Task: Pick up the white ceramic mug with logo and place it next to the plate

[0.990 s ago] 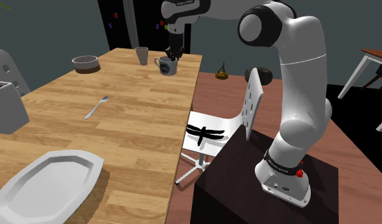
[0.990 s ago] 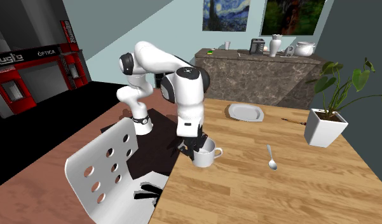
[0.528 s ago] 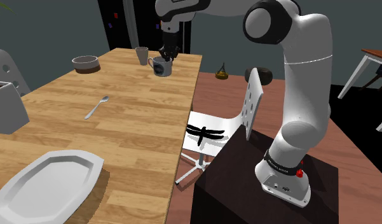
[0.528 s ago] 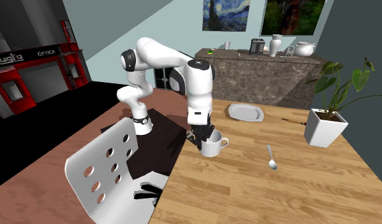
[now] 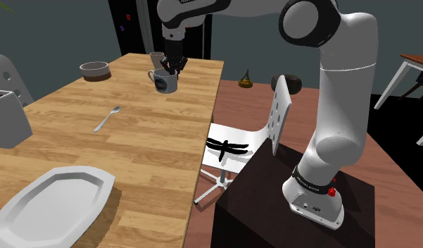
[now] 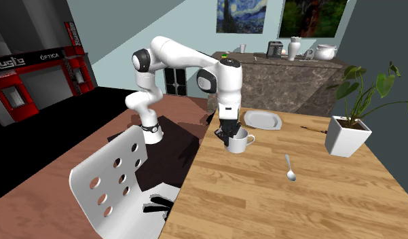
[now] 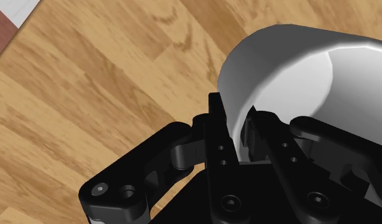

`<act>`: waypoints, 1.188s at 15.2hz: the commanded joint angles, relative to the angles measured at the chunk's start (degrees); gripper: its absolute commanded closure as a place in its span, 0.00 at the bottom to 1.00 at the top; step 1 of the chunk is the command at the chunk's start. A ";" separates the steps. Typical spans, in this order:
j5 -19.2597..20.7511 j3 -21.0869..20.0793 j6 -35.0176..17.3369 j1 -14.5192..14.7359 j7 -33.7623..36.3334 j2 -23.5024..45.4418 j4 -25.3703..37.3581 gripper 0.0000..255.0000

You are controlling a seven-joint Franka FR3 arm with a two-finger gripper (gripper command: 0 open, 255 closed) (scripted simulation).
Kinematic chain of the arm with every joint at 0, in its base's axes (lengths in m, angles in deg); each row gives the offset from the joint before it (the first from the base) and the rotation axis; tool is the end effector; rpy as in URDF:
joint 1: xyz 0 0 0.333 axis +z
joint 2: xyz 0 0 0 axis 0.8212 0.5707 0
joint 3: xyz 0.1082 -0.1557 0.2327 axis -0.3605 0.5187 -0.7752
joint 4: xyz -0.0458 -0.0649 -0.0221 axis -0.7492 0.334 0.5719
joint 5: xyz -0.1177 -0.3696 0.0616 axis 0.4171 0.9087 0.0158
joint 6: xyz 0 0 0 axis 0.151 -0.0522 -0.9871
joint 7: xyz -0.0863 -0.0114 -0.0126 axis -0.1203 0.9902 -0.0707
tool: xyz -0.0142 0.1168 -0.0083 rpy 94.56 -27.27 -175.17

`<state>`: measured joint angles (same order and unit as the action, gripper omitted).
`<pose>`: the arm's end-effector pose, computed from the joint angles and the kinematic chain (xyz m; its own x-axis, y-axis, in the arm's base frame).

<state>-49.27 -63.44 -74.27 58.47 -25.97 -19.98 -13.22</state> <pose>0.6600 0.0282 0.4586 0.9885 -0.1498 0.0225 -0.1485 -0.9875 -0.0520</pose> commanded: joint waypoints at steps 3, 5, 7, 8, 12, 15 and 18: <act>0.69 -1.51 -0.13 3.32 4.98 -0.59 -0.45 1.00; 1.04 -2.29 -0.27 4.96 7.44 -0.65 -0.56 1.00; 1.40 -3.06 -0.31 6.60 9.91 -0.50 -0.35 1.00; 1.58 -3.44 -0.29 7.43 11.15 -0.34 -0.12 1.00; 2.36 -4.94 0.06 10.76 16.07 0.86 1.59 1.00; 3.00 -5.95 0.65 13.33 19.71 2.35 3.77 1.00; 3.71 -6.90 1.55 15.95 23.29 4.39 6.79 1.00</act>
<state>-45.81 -70.05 -73.02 73.56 -3.91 -16.50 -7.68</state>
